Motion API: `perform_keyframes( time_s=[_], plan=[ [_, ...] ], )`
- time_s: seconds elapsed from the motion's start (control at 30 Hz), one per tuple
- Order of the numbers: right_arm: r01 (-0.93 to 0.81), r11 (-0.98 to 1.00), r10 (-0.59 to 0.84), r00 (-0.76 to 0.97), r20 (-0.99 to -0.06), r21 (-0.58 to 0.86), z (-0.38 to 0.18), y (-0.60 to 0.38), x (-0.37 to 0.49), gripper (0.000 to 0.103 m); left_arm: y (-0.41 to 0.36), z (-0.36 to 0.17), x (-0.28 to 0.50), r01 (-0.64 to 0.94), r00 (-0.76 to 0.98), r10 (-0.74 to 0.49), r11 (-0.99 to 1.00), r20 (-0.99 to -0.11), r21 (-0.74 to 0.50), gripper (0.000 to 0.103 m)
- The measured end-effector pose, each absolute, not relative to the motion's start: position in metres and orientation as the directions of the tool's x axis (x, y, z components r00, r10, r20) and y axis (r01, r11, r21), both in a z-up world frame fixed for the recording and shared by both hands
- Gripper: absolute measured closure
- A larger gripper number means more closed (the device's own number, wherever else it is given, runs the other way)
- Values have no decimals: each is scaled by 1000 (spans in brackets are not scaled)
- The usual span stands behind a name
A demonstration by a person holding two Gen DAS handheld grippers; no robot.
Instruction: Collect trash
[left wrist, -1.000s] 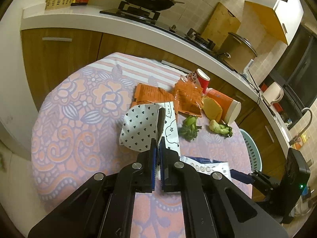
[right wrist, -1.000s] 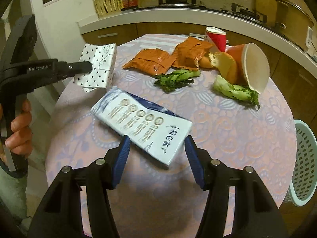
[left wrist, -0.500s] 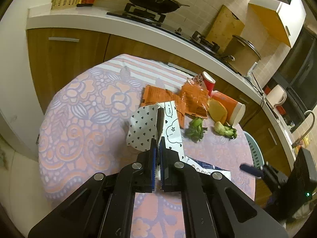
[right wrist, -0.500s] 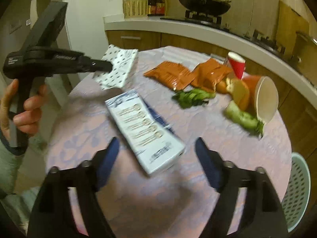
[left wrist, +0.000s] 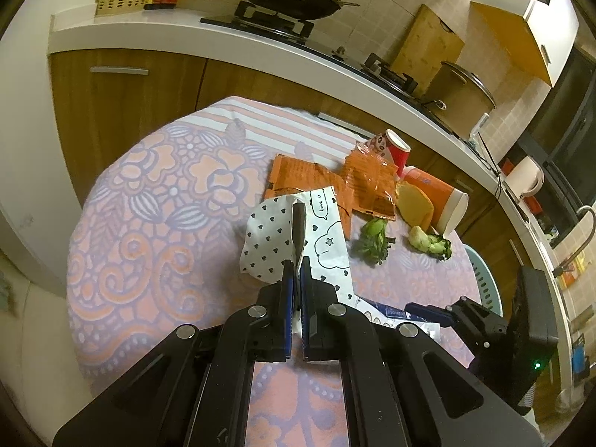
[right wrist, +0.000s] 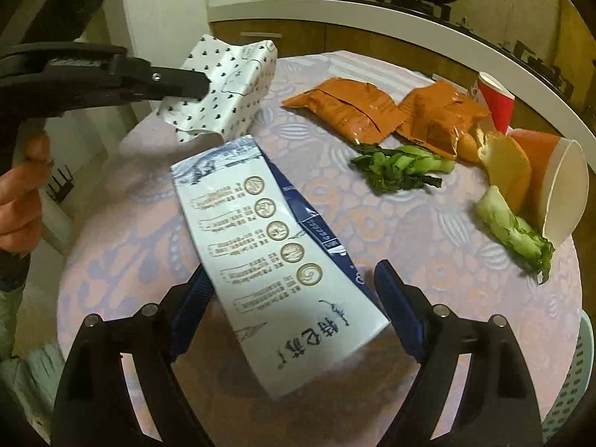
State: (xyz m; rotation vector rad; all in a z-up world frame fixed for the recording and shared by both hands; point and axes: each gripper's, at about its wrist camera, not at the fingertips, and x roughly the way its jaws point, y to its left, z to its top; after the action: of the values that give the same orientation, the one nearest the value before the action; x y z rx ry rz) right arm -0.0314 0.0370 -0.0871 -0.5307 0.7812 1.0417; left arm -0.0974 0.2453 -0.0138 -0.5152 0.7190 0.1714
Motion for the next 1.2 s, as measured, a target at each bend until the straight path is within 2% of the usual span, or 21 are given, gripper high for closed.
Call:
perform_keyframes(
  time_s=[0.07, 0.43, 0.77, 0.9, 1.0, 1.2],
  plan=[
    [-896, 444, 554, 291, -780, -19, -86, 35, -30, 32, 244, -14, -97, -317, 746, -26, 865, -665, -390, 102],
    [-815, 575, 507, 421, -752, -69, -77, 13, -41, 43, 234, -11, -98, -291, 750, -45, 873, -659, -391, 101],
    [-698, 715, 449, 496, -743, -34, -73, -29, -19, 44, 219, -13, -94, -243, 747, -90, 886, -659, -396, 101],
    [-649, 760, 418, 527, -740, -32, -71, -40, -9, 44, 211, -20, -82, -175, 716, -165, 898, -678, -404, 101],
    [-608, 794, 390, 539, -746, -24, -73, -49, -1, 44, 205, -30, -69, -160, 681, -157, 921, -715, -354, 100],
    [-512, 859, 328, 553, -766, -1, -79, -71, 11, 44, 201, -31, -68, -136, 672, -157, 935, -724, -329, 98]
  ],
)
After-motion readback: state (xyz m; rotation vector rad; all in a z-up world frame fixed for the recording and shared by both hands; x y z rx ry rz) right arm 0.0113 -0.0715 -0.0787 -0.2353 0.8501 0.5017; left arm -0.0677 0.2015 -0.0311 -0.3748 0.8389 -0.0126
